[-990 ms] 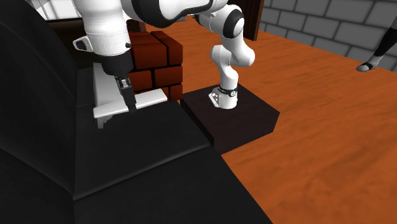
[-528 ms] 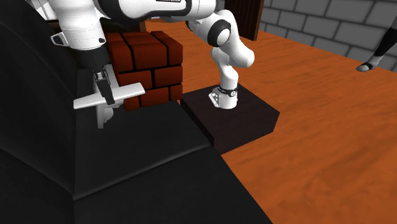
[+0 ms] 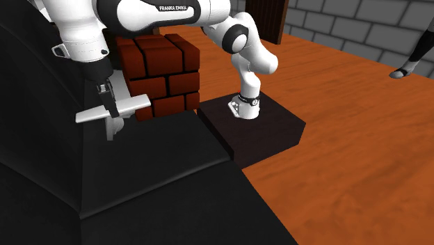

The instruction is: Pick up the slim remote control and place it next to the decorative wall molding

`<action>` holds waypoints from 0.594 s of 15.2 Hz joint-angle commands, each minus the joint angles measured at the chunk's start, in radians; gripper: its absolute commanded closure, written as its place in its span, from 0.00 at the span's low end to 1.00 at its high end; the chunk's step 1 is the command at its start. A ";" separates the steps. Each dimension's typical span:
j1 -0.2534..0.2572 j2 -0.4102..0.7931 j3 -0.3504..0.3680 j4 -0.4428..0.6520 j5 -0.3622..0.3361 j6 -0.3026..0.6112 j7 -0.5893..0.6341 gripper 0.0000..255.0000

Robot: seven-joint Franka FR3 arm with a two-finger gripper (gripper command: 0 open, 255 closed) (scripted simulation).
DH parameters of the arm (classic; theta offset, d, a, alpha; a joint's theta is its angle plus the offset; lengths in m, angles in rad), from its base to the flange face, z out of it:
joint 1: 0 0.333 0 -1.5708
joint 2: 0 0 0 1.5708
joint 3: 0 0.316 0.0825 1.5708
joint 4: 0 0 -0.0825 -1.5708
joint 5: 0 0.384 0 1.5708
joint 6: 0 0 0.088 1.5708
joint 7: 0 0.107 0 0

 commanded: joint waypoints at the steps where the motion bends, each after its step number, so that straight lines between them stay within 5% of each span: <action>1: 0.011 -0.014 -0.003 -0.057 -0.004 0.043 -0.006 1.00; 9: 0.050 -0.054 -0.008 -0.238 -0.013 0.179 -0.015 1.00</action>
